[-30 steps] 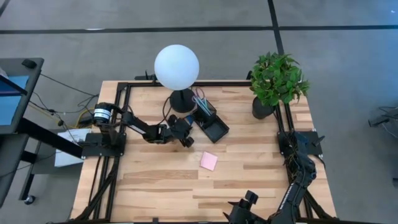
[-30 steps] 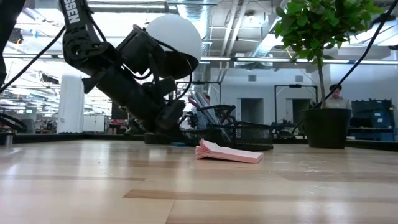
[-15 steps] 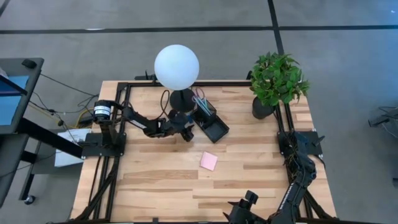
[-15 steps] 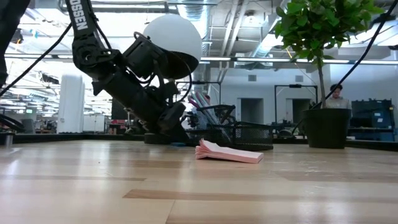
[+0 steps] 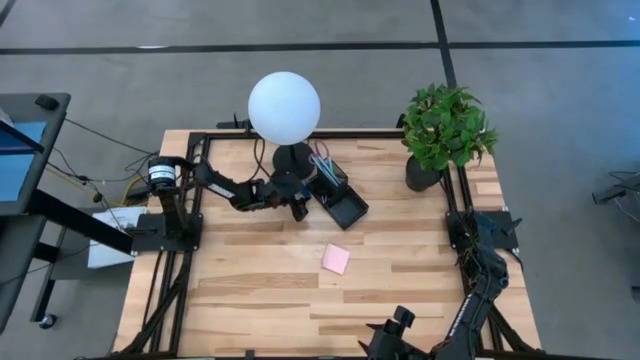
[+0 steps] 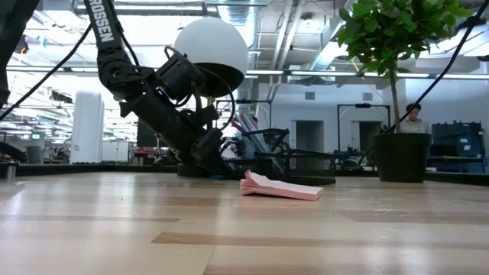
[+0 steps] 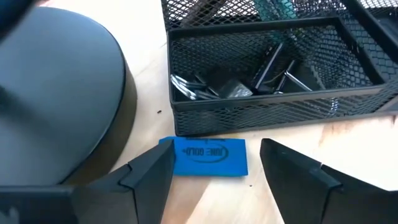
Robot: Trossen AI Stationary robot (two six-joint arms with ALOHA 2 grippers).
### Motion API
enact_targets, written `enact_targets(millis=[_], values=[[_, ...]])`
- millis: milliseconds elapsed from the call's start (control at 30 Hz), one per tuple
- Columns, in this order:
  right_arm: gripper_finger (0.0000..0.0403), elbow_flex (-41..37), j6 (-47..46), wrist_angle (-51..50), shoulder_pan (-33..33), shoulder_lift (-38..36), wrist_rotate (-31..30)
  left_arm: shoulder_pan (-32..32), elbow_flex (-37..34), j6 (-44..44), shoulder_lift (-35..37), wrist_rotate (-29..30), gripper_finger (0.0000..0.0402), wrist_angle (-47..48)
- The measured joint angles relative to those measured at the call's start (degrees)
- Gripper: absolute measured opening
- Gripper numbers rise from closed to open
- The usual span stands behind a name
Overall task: Pick and place office supplies into organizer
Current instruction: Put the blue eraser into the desk organizer
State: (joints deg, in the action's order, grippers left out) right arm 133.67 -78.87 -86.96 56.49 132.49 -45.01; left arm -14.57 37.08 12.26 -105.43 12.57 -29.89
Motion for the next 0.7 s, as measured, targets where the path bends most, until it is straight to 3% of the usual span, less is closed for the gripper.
enact_targets(millis=[367,700], values=[[0.0189,0.0,0.9,0.1,0.0,0.0,0.0,-1.2,0.2,3.4,-0.1,-5.8,0.0238,2.8],[0.0188,0.0,1.3,0.4,0.0,0.0,0.0,2.4,0.2,7.2,-0.2,-4.0,0.0238,4.8]])
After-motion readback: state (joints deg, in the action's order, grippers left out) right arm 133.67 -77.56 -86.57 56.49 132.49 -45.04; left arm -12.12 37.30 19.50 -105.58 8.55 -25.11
